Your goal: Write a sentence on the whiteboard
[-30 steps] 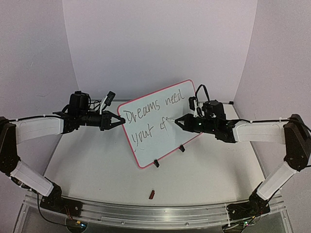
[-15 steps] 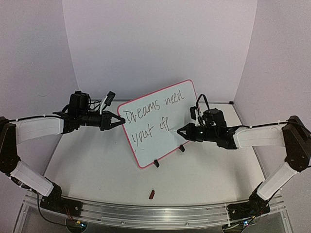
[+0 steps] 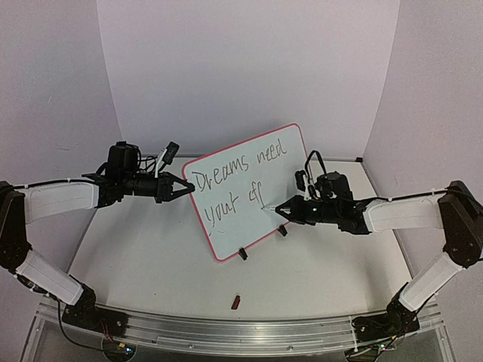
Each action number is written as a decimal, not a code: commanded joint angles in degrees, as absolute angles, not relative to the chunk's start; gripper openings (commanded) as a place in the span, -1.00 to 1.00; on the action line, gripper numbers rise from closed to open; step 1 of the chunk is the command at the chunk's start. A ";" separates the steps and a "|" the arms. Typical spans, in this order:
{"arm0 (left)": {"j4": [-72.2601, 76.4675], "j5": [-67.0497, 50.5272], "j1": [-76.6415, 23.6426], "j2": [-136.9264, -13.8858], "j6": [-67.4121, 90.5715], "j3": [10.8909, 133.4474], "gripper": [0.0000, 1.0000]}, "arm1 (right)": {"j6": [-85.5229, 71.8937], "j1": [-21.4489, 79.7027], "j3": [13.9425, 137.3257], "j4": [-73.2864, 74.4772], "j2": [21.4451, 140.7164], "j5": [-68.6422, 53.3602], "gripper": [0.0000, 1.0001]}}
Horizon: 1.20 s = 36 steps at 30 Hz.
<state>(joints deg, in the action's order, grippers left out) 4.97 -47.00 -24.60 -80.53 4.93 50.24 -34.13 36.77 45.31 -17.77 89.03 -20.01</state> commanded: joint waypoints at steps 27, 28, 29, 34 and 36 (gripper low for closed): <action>1.23 -45.11 -25.75 -81.93 -2.19 50.33 -1.00 | -32.77 36.75 54.23 -18.63 90.18 -18.50 -1.00; 1.23 -45.13 -25.75 -81.98 -2.19 50.35 -1.00 | -32.73 36.75 54.29 -18.63 90.30 -18.38 -1.00; 1.19 -45.11 -25.75 -82.00 -2.19 50.36 -1.00 | -32.68 36.77 54.31 -18.61 90.38 -18.20 -1.00; 1.15 -45.11 -25.75 -82.02 -2.18 50.35 -1.00 | -32.68 36.72 54.40 -18.37 90.89 -17.27 -1.00; 1.14 -45.11 -25.75 -82.04 -2.24 50.36 -1.00 | -32.65 36.74 54.44 -18.29 91.12 -17.06 -1.00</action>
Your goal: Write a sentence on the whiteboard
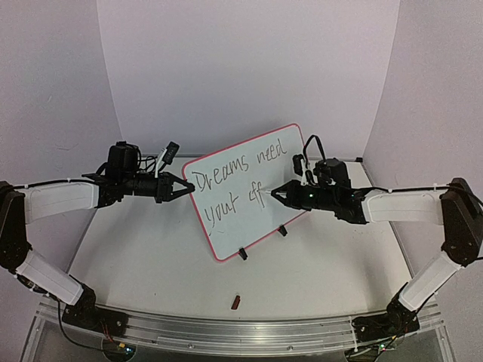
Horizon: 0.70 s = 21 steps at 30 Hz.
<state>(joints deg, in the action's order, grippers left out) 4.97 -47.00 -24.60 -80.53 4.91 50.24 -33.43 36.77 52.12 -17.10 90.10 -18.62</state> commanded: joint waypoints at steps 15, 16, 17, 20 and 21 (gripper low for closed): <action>1.14 -45.14 -25.75 -82.00 -2.23 50.35 -1.00 | -32.46 36.75 53.91 -17.48 90.59 -13.79 -1.00; 1.14 -45.14 -25.75 -82.00 -2.23 50.35 -1.00 | -32.43 36.73 53.83 -17.41 90.38 -13.48 -1.00; 1.14 -45.09 -25.75 -82.00 -2.22 50.35 -1.00 | -32.43 36.72 53.79 -17.36 90.17 -13.28 -1.00; 1.11 -45.15 -25.75 -81.95 -2.20 50.36 -1.00 | -32.31 36.73 53.70 -17.14 89.70 -12.83 -1.00; 1.13 -45.11 -25.75 -81.92 -2.20 50.32 -1.00 | -32.34 36.74 53.65 -17.05 89.63 -12.68 -1.00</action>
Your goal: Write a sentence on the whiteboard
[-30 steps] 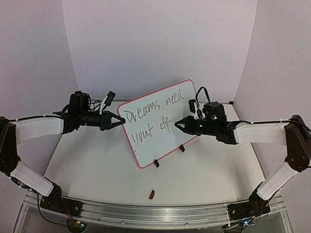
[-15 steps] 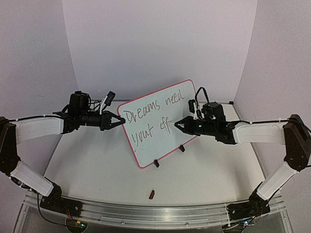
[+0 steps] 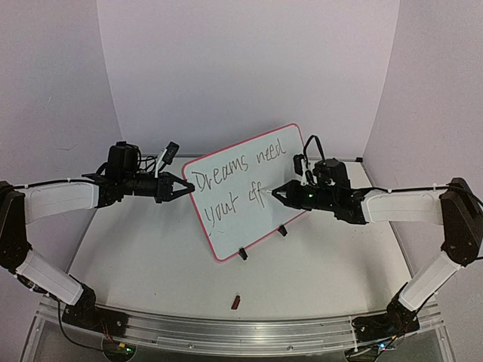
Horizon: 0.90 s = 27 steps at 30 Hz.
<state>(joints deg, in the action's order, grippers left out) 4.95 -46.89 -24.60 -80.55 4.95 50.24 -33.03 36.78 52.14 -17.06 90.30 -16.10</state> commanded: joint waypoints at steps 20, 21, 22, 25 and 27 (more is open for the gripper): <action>1.40 -44.74 -25.75 -81.83 -1.94 50.25 -1.00 | -30.47 36.71 52.88 -14.61 84.37 -13.94 -1.00; 1.41 -44.74 -25.75 -81.83 -1.92 50.27 -1.00 | -30.12 36.71 52.75 -13.91 83.30 -13.65 -1.00; 1.43 -44.75 -25.75 -81.83 -1.89 50.27 -1.00 | -29.81 36.68 52.60 -13.28 82.41 -13.43 -1.00; 1.49 -44.82 -25.82 -81.83 -1.85 50.24 -1.00 | -29.05 36.65 52.25 -11.69 80.52 -13.19 -1.00; 1.48 -44.84 -25.86 -81.83 -1.85 50.20 -1.00 | -28.66 36.43 51.96 -11.38 79.92 -13.44 -1.00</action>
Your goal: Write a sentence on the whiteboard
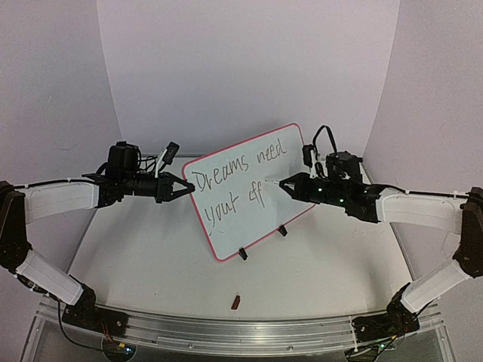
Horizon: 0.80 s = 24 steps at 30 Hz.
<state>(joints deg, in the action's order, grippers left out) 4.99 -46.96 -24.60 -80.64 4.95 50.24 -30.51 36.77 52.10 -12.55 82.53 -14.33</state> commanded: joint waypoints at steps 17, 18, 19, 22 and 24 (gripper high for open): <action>1.30 -44.60 -25.82 -81.40 -1.98 50.03 -1.00 | -27.72 34.82 53.09 -13.12 85.48 -17.32 -1.00; 1.32 -44.57 -25.83 -81.39 -2.01 50.04 -1.00 | -27.77 34.74 53.15 -13.34 85.76 -17.31 -1.00; 1.32 -44.56 -25.85 -81.39 -2.01 50.03 -1.00 | -27.84 34.67 53.18 -13.56 85.95 -17.26 -1.00; 1.27 -44.61 -25.84 -81.46 -2.02 50.13 -1.00 | -28.12 34.44 53.26 -14.07 86.48 -17.02 -1.00; 1.23 -44.62 -25.84 -81.49 -2.03 50.14 -1.00 | -28.20 34.22 53.31 -14.48 86.81 -16.97 -1.00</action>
